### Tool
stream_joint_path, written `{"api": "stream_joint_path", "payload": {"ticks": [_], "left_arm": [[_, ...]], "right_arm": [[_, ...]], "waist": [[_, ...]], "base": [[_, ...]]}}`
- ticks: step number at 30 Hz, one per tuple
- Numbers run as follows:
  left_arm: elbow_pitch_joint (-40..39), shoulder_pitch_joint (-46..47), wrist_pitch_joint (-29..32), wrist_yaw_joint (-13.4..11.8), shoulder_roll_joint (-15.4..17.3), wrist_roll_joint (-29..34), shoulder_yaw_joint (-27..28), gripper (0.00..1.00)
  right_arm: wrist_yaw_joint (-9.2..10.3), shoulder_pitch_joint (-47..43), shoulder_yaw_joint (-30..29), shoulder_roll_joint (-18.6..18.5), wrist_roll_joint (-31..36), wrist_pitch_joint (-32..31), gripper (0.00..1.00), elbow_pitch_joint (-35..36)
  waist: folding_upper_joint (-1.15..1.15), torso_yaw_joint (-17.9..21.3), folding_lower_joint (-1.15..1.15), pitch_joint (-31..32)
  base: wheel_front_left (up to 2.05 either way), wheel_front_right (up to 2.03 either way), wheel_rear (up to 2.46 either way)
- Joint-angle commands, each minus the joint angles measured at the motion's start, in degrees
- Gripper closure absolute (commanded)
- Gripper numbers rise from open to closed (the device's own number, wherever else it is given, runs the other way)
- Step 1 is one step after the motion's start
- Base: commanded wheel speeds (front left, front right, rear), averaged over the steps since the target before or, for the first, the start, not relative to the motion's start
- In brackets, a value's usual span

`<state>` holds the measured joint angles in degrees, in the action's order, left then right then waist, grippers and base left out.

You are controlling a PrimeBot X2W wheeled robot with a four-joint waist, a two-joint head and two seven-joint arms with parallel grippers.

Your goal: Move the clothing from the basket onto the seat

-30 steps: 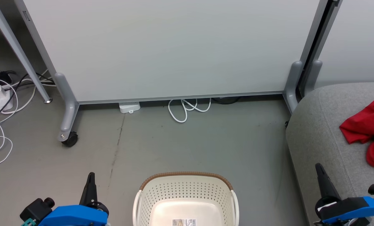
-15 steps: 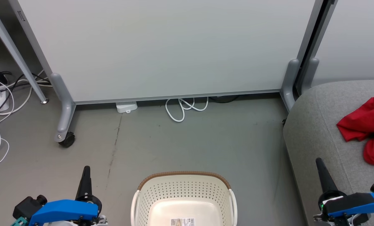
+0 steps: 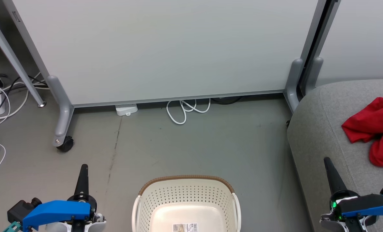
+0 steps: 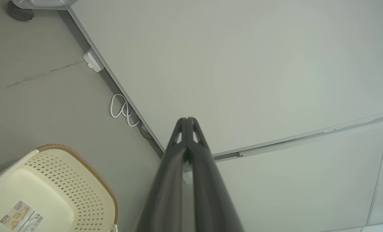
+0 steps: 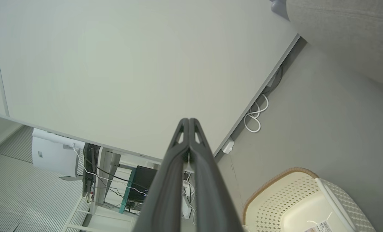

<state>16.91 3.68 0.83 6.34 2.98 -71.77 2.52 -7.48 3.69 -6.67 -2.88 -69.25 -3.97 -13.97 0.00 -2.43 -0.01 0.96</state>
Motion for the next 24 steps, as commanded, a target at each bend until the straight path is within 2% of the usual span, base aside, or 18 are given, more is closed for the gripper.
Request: {"api": "stream_joint_path", "payload": {"ticks": [1, 24], "left_arm": [[-0.9, 1.5, 0.5, -0.2, 0.0, -1.5, 0.4, 1.0], [-2.9, 2.3, 3.3, -0.4, 0.0, -11.4, 2.4, 1.0]], "right_arm": [[-0.02, 1.3, 0.0, -0.1, -1.8, -0.3, 1.0, 0.2], [-0.02, 2.6, 0.0, 0.0, -12.8, -1.6, 1.0, -0.2]], "waist": [[0.0, 0.1, 0.0, 0.0], [0.0, 1.2, 0.0, -0.4]], "base": [[0.0, 0.0, 0.0], [0.0, 0.0, 0.0]]}}
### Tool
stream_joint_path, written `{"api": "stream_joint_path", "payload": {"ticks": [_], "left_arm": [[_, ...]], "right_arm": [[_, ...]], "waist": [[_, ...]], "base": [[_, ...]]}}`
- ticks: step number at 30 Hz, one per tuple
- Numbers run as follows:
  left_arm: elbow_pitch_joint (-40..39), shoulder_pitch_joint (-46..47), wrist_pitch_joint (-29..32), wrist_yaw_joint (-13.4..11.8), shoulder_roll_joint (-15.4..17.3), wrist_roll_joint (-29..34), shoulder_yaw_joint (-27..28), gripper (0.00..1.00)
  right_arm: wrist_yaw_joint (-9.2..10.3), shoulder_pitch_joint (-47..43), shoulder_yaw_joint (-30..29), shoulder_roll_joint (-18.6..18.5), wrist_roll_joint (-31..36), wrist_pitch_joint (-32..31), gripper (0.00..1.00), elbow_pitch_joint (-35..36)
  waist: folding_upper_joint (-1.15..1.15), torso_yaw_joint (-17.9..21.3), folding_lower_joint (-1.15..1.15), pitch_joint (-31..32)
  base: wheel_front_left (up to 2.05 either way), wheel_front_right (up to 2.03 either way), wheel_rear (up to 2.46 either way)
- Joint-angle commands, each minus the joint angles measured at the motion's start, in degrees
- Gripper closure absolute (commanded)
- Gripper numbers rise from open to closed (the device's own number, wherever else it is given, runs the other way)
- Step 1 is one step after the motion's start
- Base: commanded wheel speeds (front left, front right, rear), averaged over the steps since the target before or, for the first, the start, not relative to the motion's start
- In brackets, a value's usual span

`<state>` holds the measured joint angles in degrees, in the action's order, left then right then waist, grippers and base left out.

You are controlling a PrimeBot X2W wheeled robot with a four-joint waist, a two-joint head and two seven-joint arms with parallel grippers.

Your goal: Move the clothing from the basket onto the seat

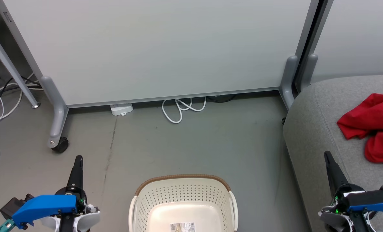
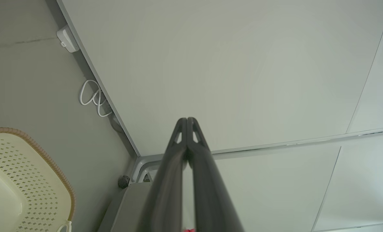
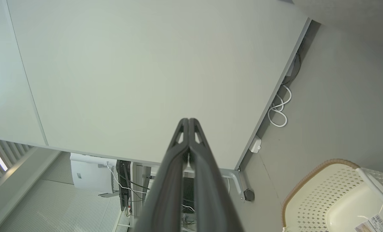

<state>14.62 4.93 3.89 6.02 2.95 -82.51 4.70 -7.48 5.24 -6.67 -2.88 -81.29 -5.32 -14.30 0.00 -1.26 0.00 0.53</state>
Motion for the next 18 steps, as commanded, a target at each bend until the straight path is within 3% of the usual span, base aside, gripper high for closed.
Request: {"api": "stream_joint_path", "payload": {"ticks": [1, 18], "left_arm": [[-0.7, 1.1, 0.3, -0.1, 0.0, -1.0, 0.3, 1.0], [-2.0, 1.6, 2.3, -0.2, -0.1, -7.8, 1.7, 1.0]], "right_arm": [[-0.02, 1.1, 0.0, 0.0, -1.3, -0.3, 1.0, 0.1], [-0.02, 1.8, 0.0, 0.0, -8.9, -1.1, 1.0, -0.3]], "waist": [[0.0, 0.1, 0.0, 0.0], [0.0, 0.9, 0.0, -0.4]], "base": [[0.0, 0.0, 0.0], [0.0, 0.0, 0.0]]}}
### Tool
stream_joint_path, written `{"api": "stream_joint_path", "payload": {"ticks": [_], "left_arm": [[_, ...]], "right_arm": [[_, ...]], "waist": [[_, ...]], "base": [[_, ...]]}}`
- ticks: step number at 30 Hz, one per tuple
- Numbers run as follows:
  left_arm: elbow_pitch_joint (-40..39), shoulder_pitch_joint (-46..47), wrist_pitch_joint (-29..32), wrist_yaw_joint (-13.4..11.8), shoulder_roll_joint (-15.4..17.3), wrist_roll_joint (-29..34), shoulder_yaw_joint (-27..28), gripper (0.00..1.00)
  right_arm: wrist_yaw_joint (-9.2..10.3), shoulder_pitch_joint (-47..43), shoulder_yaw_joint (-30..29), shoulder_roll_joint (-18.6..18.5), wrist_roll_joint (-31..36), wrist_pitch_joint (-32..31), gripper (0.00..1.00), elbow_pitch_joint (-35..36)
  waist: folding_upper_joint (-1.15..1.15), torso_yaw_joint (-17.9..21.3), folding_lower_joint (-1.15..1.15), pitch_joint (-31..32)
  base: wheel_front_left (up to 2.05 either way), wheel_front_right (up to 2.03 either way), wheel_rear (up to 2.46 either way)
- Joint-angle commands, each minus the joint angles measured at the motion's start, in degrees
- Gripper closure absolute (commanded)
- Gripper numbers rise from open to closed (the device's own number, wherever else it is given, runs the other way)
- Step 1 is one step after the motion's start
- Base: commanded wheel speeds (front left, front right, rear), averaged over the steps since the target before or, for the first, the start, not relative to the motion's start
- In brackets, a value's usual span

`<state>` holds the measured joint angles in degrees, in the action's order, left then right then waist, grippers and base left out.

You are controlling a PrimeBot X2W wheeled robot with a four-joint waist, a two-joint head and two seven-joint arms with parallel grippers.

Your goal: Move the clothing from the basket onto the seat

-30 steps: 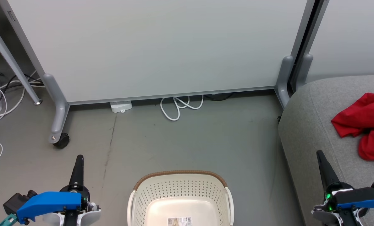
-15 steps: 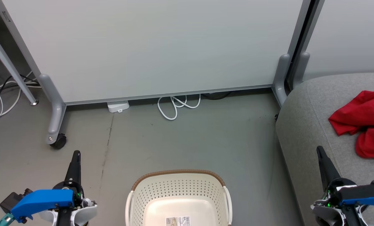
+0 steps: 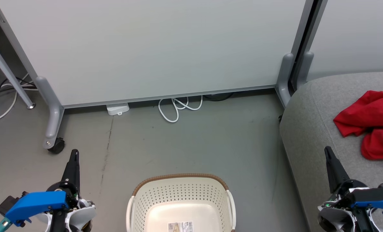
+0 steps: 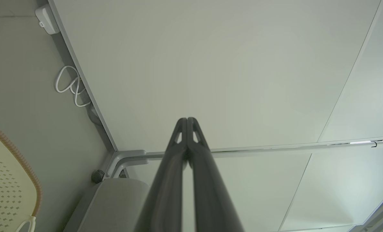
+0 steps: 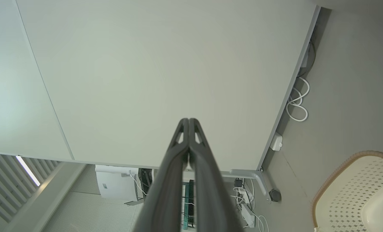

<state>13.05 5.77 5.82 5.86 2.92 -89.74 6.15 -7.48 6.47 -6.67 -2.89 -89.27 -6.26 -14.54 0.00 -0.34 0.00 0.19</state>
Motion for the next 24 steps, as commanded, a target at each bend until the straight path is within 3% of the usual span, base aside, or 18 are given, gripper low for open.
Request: {"api": "stream_joint_path", "payload": {"ticks": [1, 24], "left_arm": [[-0.5, 0.8, 0.4, -0.1, 0.0, -1.0, 0.3, 1.0], [-0.8, 0.9, 0.9, -0.2, -0.1, -2.6, 0.7, 1.0]], "right_arm": [[-0.02, 0.6, 0.0, 0.0, -1.3, -0.2, 1.0, -0.1], [-0.02, 0.9, 0.0, 0.0, -3.1, -0.5, 1.0, -0.1]], "waist": [[0.0, 0.1, 0.0, 0.0], [0.0, 0.3, 0.0, -0.1]], "base": [[0.0, 0.0, 0.0], [0.0, 0.0, 0.0]]}}
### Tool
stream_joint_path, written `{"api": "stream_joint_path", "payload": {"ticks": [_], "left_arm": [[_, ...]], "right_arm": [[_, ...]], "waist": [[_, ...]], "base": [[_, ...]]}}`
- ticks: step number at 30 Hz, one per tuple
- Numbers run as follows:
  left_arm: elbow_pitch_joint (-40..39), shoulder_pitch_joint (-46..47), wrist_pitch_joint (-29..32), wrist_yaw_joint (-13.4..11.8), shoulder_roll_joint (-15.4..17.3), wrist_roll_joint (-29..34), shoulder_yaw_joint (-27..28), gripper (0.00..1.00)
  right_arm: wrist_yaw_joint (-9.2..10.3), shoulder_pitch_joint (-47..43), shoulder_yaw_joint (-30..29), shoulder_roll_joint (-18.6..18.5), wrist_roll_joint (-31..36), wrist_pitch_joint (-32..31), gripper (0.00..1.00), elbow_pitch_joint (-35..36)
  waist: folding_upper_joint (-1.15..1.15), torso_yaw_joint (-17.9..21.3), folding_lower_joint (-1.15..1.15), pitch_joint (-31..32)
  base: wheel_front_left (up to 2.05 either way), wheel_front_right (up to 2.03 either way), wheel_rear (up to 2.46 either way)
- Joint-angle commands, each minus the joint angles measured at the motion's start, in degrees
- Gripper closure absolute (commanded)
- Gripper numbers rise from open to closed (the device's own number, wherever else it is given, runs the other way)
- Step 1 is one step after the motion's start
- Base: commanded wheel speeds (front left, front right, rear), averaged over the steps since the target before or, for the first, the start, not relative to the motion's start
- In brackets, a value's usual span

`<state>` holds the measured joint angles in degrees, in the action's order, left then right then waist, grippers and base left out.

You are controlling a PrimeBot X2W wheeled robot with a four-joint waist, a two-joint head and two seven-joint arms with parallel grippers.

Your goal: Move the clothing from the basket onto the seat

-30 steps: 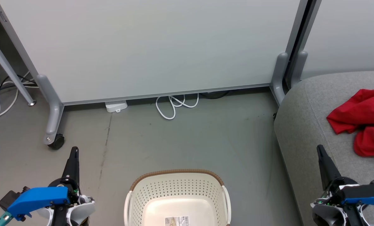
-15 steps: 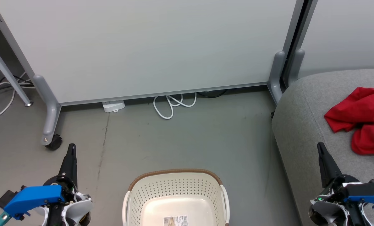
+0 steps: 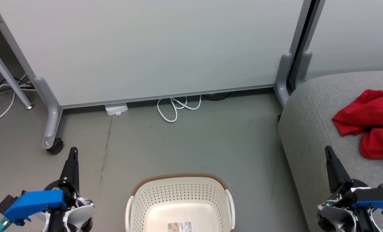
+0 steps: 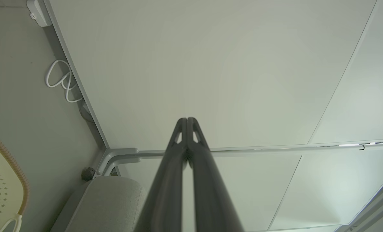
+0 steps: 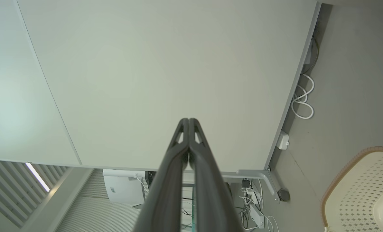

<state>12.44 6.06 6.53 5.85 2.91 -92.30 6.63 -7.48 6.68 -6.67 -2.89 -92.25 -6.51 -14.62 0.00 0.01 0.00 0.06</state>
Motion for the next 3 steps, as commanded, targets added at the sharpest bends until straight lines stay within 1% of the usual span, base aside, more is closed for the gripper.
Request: {"api": "stream_joint_path", "payload": {"ticks": [1, 3], "left_arm": [[-0.2, 0.6, 0.2, -0.1, -0.1, -0.1, 0.2, 1.0], [-0.2, 0.6, 0.2, -0.1, -0.1, -0.1, 0.2, 1.0]], "right_arm": [[-0.02, 0.7, 0.0, 0.0, -0.1, -0.2, 1.0, -0.1], [-0.02, 0.7, 0.0, 0.0, -0.1, -0.2, 1.0, -0.1]], "waist": [[0.0, 0.0, 0.0, 0.0], [0.0, 0.0, 0.0, 0.0]], "base": [[0.0, 0.0, 0.0], [0.0, 0.0, 0.0]]}}
